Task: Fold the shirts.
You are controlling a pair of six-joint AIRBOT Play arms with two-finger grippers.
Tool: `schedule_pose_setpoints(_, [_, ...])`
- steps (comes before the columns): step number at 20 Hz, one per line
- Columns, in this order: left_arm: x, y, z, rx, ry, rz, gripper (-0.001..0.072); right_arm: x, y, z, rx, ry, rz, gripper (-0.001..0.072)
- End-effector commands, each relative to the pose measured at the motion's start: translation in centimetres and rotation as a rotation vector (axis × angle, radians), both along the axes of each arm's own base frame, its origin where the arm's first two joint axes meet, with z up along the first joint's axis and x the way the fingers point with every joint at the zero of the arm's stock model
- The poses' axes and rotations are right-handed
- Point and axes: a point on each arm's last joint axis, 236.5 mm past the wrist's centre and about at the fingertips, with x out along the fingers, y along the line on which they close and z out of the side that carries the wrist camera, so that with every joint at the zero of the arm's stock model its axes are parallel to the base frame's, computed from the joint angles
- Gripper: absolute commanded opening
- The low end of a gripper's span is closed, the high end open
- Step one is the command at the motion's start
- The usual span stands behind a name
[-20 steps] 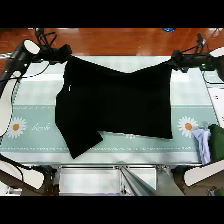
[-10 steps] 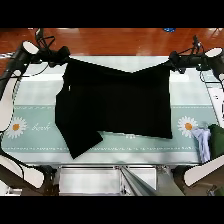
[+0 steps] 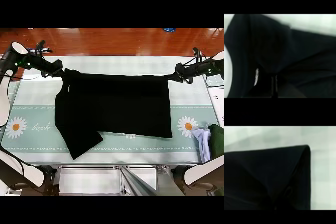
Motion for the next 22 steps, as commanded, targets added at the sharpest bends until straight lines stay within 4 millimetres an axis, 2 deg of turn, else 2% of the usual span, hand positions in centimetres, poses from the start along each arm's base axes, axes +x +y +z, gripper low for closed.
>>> schedule_pose_setpoints(1, [-2.9, -0.8, -2.9, -0.011, 0.140, -0.080, 0.0015, -1.4, 1.3, -1.9, -0.010, 0.072, 0.063, 0.0021])
schedule_pose_setpoints(3, [-4.1, -1.1, -4.1, -0.019, 0.199, -0.105, 0.0015, -1.7, 2.0, -3.1, -0.028, 0.104, 0.070, 0.0021])
schedule_pose_setpoints(6, [-5.7, -0.5, -5.2, -0.006, 0.274, -0.132, 0.0015, -2.3, 1.8, -3.7, -0.046, 0.148, 0.059, 0.0022])
schedule_pose_setpoints(12, [-6.8, 0.0, -5.2, -0.017, 0.306, -0.160, 0.0015, -5.5, 0.3, -4.7, -0.124, 0.266, 0.126, 0.0021])
schedule_pose_setpoints(16, [-6.8, 0.0, -5.2, -0.019, 0.310, -0.159, 0.0015, -5.7, -0.3, -5.0, -0.155, 0.279, 0.120, 0.0023])
schedule_pose_setpoints(17, [-6.9, -0.1, -5.1, -0.021, 0.317, -0.153, 0.0056, -5.4, -0.3, -5.0, -0.156, 0.276, 0.107, 0.0082])
schedule_pose_setpoints(18, [-7.3, -0.2, -5.1, -0.026, 0.338, -0.147, 0.0258, -5.4, -0.2, -5.0, -0.147, 0.282, 0.091, 0.0275])
schedule_pose_setpoints(19, [-7.9, -0.3, -4.9, -0.031, 0.363, -0.160, 0.0512, -5.5, 0.2, -4.8, -0.131, 0.285, 0.098, 0.0414])
schedule_pose_setpoints(21, [-9.0, -0.1, -4.0, -0.045, 0.435, -0.118, 0.0504, -6.0, 0.4, -3.6, -0.114, 0.289, 0.103, 0.0414])
schedule_pose_setpoints(22, [-9.3, 0.2, -3.1, -0.047, 0.439, -0.112, 0.0504, -5.9, -0.1, -2.2, -0.122, 0.265, 0.093, 0.0414])
